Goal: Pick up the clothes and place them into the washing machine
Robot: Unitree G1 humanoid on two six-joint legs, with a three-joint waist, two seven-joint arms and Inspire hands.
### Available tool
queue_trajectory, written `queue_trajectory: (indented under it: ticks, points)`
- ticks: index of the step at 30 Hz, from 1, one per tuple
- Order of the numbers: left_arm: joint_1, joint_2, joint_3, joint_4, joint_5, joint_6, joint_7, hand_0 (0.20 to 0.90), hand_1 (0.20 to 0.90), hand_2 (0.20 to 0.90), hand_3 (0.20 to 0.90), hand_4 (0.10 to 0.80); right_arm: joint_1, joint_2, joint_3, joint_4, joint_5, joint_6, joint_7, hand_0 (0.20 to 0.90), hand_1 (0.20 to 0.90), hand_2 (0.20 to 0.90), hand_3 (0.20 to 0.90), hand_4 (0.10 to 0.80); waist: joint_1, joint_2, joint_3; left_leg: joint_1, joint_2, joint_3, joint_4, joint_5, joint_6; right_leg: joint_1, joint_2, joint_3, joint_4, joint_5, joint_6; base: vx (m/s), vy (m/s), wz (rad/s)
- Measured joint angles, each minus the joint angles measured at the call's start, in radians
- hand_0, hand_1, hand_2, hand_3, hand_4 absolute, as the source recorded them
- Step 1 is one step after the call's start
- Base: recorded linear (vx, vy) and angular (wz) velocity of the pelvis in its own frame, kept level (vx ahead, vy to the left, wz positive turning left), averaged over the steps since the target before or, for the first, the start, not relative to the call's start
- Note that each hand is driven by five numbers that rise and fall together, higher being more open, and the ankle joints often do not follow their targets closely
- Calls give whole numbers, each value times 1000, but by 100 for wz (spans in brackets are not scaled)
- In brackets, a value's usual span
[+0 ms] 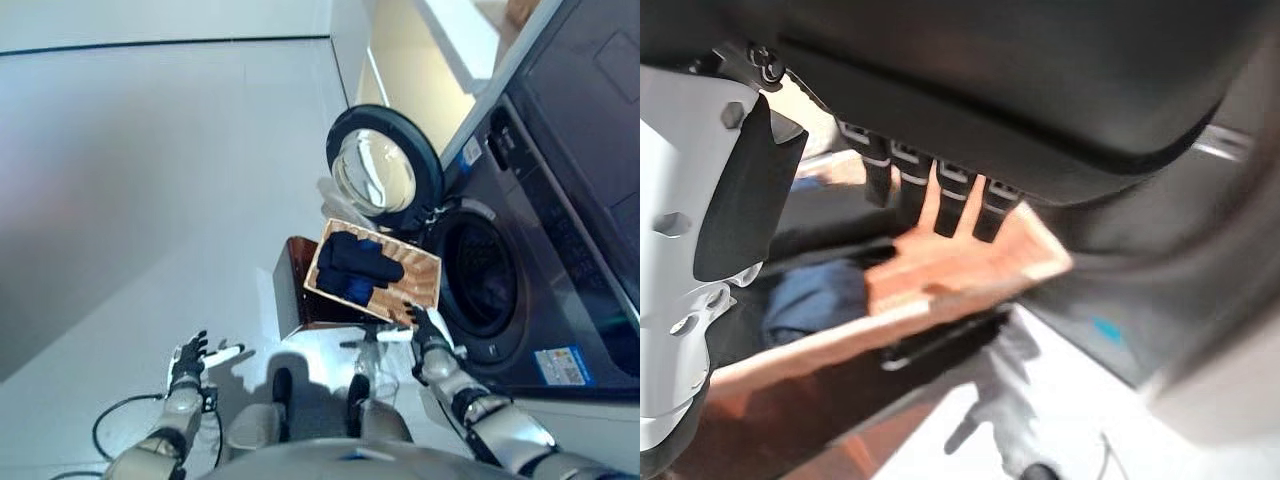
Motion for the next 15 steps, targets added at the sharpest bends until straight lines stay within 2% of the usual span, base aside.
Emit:
queue_trajectory:
  ticks: [3, 7, 15]
  points:
    - [29, -31, -18, -11, -14, 1, 2, 900, 900, 900, 900, 800, -33, -23, 0, 3, -14, 4, -1, 900, 900, 900, 900, 800, 2, 40, 4, -33, 31, -29, 1, 5, -28, -1, 29, -28, -33, 15, -16, -30, -59, 20]
    - [59, -65, -25, -11, -19, 3, -6, 900, 900, 900, 900, 800, -63, -68, 38, 1, -50, 27, -19, 900, 900, 900, 900, 800, 2, 53, 13, -73, 59, -51, 8, 9, -47, -17, 58, -59, -53, 20, -40, -27, -48, 16]
    - [33, -72, -27, -56, -33, -1, -2, 900, 900, 900, 900, 800, -186, -138, 158, -3, -291, 68, -86, 900, 900, 900, 900, 800, 4, 84, 57, -137, 62, -64, 20, 13, -55, -73, 62, -66, -48, 24, -51, -16, -2, 2]
